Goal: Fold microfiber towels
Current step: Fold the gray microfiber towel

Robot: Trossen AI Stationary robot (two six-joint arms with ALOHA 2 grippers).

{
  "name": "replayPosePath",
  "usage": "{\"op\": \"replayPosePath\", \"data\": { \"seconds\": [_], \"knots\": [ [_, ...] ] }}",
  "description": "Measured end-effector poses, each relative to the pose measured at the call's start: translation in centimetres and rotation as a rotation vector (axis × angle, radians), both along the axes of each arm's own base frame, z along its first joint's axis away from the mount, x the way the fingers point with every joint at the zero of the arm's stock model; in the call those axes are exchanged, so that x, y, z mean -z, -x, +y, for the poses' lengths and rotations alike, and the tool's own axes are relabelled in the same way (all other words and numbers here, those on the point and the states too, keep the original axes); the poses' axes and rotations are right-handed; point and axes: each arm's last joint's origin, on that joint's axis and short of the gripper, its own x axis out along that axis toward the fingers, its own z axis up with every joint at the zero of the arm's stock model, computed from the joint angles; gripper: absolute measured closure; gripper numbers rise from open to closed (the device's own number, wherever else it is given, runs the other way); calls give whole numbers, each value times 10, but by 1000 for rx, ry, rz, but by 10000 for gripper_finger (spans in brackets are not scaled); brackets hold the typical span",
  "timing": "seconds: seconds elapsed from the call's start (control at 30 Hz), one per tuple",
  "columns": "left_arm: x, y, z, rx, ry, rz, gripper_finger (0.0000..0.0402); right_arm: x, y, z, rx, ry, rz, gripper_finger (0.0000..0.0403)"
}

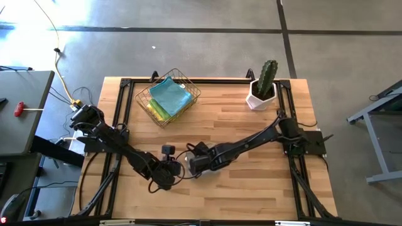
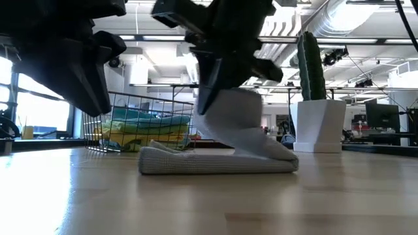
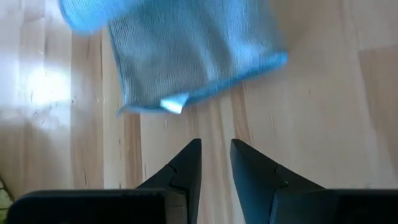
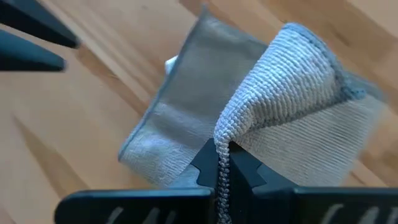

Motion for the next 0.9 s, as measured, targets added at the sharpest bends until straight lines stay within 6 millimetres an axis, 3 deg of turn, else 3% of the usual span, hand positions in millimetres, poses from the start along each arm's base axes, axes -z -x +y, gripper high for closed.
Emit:
{"op": "replayPosePath", "data": {
  "seconds": [0.43, 0.7, 0.9],
  "knots": [
    [0, -2, 4, -41, -39, -33, 326, 12, -18, 2, -32, 42, -119, 402],
    [32, 8, 11, -51, -10, -52, 326, 31, -29, 5, -58, 50, -158, 402],
    [50, 14, 19, -90, 18, -109, 326, 30, -34, 7, -94, 55, -202, 402]
  ]
}}
